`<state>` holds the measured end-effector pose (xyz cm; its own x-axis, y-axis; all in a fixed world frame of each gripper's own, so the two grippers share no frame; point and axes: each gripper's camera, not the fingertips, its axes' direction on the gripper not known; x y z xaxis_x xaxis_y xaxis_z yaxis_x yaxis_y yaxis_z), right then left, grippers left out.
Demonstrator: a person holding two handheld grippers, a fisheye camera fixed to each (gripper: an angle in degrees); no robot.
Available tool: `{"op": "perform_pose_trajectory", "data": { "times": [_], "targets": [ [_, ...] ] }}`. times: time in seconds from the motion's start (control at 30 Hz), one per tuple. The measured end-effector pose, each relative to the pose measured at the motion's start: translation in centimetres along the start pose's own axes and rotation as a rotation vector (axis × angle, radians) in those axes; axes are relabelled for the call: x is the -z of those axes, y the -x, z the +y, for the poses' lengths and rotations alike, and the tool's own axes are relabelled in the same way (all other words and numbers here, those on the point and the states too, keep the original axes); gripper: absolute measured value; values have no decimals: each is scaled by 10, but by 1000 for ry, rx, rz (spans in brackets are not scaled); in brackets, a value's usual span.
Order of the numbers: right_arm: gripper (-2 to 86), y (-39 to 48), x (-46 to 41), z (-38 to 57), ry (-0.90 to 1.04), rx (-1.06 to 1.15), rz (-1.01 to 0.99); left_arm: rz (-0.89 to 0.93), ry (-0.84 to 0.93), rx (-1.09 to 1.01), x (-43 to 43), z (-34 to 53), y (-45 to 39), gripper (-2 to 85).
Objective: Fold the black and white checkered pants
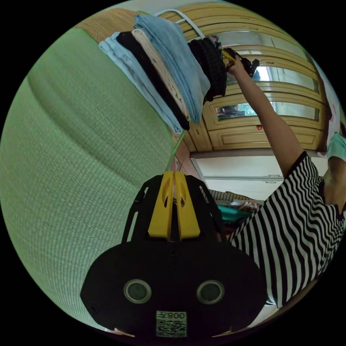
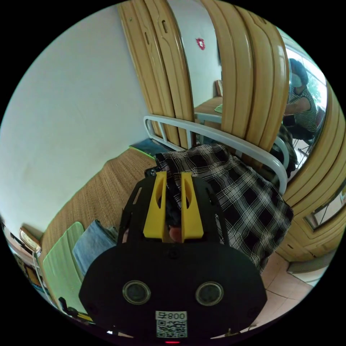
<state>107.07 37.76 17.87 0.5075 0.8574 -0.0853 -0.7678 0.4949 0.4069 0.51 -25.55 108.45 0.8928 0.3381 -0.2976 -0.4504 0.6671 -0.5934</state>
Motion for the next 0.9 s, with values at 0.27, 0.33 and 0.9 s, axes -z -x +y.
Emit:
{"op": "perform_pose_trajectory", "data": {
  "times": [0.27, 0.33, 0.9],
  "targets": [
    [21, -36, 19, 20, -30, -72, -108, 14, -2, 93, -3, 75, 39, 0],
    [17, -52, 34, 30, -82, -130, -193, 8, -2, 108, -3, 98, 49, 0],
    [8, -31, 260, 76, -364, 71, -896, 36, -219, 92, 24, 281, 79, 1]
  ]
}}
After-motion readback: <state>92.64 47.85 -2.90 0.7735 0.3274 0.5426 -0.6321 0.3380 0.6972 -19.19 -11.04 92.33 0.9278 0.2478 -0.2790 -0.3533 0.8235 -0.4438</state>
